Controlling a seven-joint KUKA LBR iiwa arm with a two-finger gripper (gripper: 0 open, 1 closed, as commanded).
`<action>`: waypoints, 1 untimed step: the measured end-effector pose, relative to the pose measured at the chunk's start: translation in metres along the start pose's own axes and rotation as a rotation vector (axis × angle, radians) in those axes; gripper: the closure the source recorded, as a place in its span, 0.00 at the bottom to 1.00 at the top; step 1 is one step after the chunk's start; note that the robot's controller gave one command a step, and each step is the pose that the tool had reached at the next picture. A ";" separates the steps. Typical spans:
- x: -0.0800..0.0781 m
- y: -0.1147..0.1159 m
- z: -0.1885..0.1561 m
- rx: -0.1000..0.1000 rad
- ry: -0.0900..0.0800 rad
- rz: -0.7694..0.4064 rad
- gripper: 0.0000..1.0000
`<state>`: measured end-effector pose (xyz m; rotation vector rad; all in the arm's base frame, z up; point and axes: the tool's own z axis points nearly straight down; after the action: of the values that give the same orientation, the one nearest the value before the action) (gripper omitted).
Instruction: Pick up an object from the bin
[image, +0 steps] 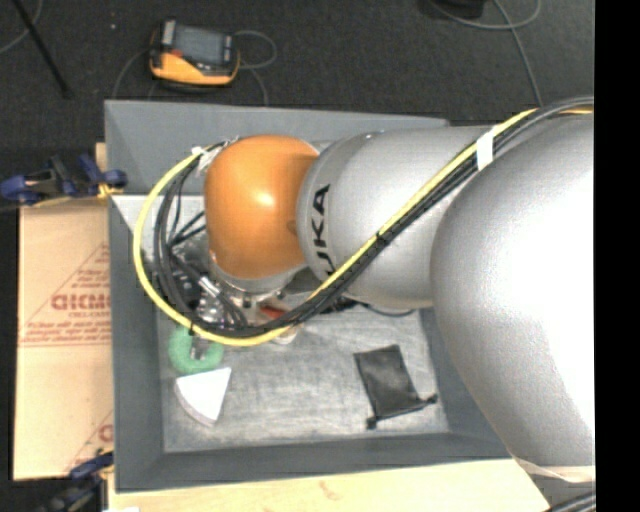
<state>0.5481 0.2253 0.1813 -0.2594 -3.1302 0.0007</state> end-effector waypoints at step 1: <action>-0.001 0.000 0.000 0.000 -0.001 0.000 1.00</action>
Offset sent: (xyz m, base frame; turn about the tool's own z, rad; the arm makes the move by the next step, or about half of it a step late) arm 0.0854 -0.0583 -0.0403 -0.2860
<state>0.5487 0.2248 0.1815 -0.2594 -3.1309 0.0001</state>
